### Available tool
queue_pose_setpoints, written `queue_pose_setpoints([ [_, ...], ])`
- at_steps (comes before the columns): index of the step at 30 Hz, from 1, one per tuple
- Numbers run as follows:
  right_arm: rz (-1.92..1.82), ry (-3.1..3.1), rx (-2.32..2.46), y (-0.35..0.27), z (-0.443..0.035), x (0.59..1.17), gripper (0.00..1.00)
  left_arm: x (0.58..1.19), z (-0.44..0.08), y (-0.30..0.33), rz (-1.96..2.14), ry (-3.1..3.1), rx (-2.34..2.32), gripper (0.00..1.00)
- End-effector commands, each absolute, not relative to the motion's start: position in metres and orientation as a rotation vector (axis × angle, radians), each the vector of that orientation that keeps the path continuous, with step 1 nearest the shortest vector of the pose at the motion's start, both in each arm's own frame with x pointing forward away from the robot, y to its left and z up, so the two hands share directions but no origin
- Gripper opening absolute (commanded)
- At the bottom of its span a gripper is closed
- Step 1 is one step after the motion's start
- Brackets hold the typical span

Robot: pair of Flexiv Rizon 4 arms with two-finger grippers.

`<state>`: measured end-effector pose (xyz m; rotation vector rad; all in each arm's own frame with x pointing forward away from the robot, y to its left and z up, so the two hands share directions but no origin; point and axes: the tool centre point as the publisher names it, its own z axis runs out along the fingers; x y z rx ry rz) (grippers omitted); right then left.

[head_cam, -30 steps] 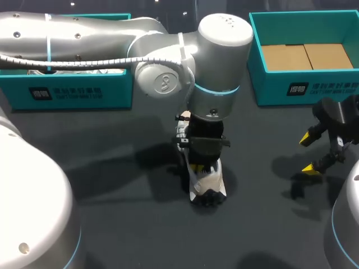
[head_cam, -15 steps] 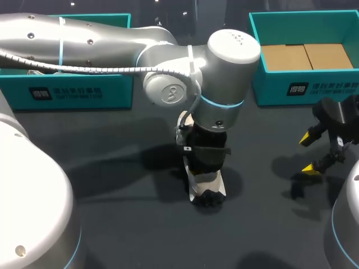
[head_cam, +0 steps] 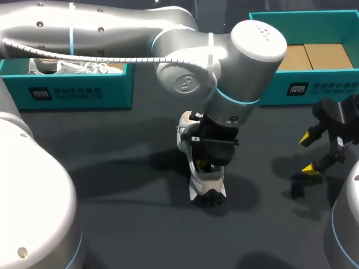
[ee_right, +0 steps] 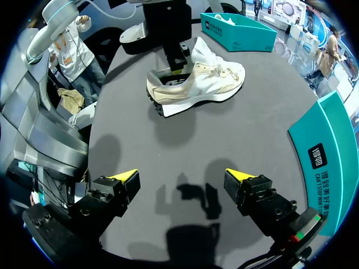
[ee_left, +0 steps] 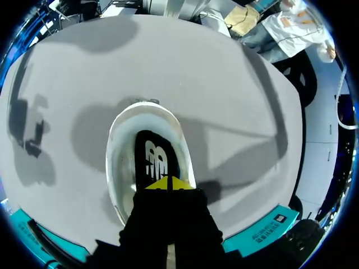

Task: Take the shoe out of the shoebox, open the shoe tongue, remove and reinsert the insole, then place the shoe into the shoebox

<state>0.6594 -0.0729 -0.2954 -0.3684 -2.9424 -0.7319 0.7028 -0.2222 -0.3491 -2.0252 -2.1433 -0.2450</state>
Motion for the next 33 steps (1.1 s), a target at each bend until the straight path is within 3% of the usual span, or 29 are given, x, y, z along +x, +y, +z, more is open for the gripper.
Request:
queue_pose_setpoints([
  [1,-0.728,-2.945,-0.371,-0.073,-0.295,0.658,1.0,0.702,-0.345,-0.234,-0.356,-2.082,-1.988,0.0],
  [33,-0.728,-2.945,-0.371,-0.073,-0.295,0.658,1.0,0.697,-0.382,-0.217,-0.333,-2.023,-1.91,0.0],
])
